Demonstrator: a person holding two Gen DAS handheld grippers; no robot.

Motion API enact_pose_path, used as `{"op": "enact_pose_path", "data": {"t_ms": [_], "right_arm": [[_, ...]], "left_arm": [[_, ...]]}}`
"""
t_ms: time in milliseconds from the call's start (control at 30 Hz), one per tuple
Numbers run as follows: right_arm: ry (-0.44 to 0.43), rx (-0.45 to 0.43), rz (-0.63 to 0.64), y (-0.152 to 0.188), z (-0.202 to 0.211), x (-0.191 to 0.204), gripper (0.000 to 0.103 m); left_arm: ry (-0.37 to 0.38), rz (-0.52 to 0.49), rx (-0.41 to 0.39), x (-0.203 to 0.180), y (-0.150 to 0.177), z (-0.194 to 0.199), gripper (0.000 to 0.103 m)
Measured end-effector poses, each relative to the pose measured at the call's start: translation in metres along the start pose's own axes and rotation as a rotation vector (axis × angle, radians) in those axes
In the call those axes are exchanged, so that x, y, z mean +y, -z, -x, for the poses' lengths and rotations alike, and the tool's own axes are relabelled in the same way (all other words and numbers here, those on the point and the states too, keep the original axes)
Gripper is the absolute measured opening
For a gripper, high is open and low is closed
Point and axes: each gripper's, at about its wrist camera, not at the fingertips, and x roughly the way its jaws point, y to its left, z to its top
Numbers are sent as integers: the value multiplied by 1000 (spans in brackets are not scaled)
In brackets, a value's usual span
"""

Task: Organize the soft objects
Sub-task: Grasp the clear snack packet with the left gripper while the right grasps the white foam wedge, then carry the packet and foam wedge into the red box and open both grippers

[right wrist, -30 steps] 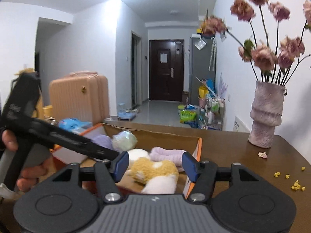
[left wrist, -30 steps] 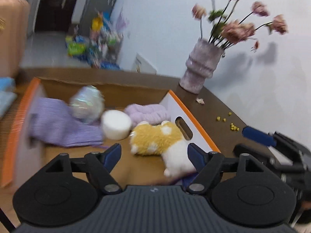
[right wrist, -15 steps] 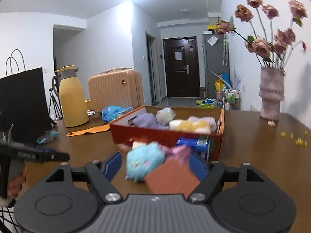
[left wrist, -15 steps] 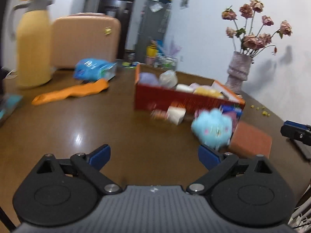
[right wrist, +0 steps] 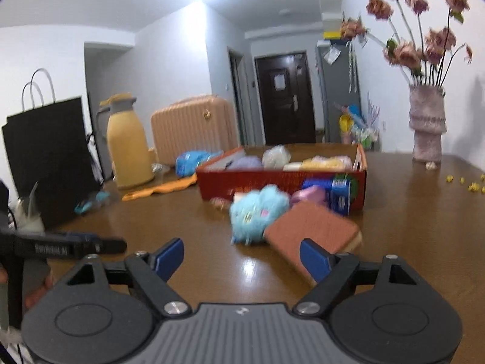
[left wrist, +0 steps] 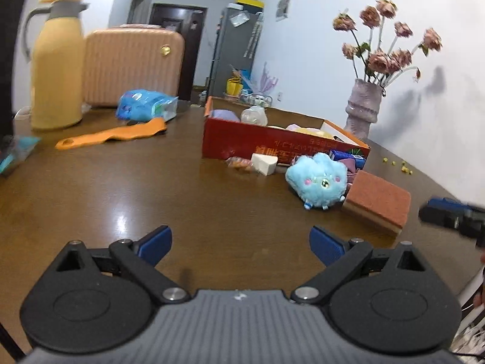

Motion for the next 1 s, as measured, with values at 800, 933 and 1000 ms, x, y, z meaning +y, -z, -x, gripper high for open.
{"op": "enact_pose_path", "data": {"t_ms": [800,933,1000], "right_arm": [[-46,369,229,-80,-262,15,54],[-19,389,272,-73,-275,24,47],[0,401,296,-67,-279,27,41]], "left_arm": [[117,-224,169,42,-89,-168,45],[94,-226,144,48,-86,-159,45],[105,-176,140,53,-91,-157,45]]}}
